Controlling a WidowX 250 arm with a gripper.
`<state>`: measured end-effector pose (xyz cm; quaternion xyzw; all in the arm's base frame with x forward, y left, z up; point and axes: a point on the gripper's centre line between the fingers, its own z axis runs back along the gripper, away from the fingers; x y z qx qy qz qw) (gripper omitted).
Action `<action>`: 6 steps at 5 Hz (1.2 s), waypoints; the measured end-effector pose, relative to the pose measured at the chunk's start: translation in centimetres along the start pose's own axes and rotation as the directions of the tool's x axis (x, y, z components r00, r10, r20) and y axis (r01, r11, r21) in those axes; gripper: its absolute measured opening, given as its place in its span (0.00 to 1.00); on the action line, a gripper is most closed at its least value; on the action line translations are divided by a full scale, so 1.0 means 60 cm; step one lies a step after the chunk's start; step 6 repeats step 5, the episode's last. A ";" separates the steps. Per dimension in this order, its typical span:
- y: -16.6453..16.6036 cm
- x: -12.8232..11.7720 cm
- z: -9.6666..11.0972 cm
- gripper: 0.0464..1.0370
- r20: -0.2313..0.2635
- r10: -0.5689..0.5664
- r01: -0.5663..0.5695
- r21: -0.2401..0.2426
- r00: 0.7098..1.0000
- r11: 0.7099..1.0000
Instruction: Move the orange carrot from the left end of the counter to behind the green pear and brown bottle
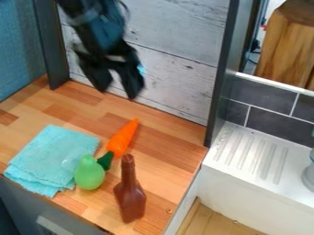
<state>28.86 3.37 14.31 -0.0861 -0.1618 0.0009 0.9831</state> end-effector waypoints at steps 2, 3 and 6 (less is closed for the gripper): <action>-0.015 -0.045 0.138 0.97 -0.076 -0.188 0.192 0.046 0.979 0.980; -0.028 -0.080 0.163 0.97 -0.092 -0.262 0.268 0.065 0.961 0.961; -0.055 -0.105 0.069 0.97 -0.256 -0.359 0.392 0.090 0.897 0.916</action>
